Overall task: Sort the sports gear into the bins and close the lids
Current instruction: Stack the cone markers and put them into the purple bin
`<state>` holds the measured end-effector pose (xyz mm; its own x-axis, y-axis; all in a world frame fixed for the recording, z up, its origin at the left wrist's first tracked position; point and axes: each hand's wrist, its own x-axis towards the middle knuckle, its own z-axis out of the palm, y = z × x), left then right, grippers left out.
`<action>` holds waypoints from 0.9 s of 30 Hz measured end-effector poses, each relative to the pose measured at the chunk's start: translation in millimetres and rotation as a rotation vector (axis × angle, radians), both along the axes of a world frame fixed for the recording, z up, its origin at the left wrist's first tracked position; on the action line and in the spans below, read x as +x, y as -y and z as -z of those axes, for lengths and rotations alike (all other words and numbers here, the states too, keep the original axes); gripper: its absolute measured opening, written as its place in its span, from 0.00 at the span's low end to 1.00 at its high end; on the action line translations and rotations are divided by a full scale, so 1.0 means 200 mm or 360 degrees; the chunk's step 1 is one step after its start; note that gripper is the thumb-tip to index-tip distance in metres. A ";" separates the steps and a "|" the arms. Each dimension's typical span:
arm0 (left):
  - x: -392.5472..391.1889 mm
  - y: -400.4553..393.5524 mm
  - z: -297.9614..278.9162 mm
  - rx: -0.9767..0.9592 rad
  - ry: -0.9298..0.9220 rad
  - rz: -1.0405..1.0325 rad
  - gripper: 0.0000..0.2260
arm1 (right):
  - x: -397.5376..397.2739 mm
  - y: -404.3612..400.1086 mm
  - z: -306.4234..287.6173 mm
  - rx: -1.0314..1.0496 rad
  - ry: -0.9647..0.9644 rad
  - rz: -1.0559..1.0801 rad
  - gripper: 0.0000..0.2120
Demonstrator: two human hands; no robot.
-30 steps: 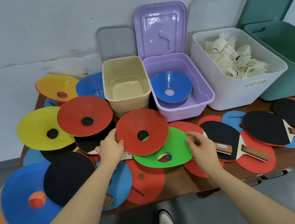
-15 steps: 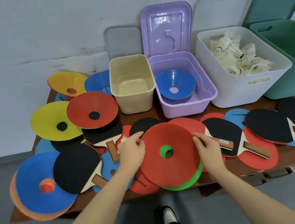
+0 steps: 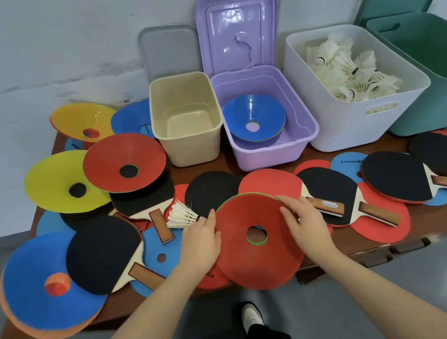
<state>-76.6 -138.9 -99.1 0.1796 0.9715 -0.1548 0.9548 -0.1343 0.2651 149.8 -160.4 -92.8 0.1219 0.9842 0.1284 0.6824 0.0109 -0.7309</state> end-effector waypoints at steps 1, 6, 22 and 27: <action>0.00 0.00 0.01 -0.0007 0.0024 -0.0017 0.25 | 0.01 0.01 0.01 -0.0001 0.0075 -0.0023 0.17; 0.02 0.02 0.03 0.0064 0.0200 -0.0019 0.25 | 0.02 0.09 0.01 -0.0072 -0.0071 0.0006 0.21; -0.04 -0.25 -0.44 0.1017 0.0819 0.0053 0.20 | -0.02 -0.17 -0.50 0.0378 -0.0171 0.0135 0.16; 0.06 -0.56 -0.57 0.0982 0.0831 0.0069 0.19 | 0.10 -0.51 -0.61 0.0409 -0.0064 0.0088 0.16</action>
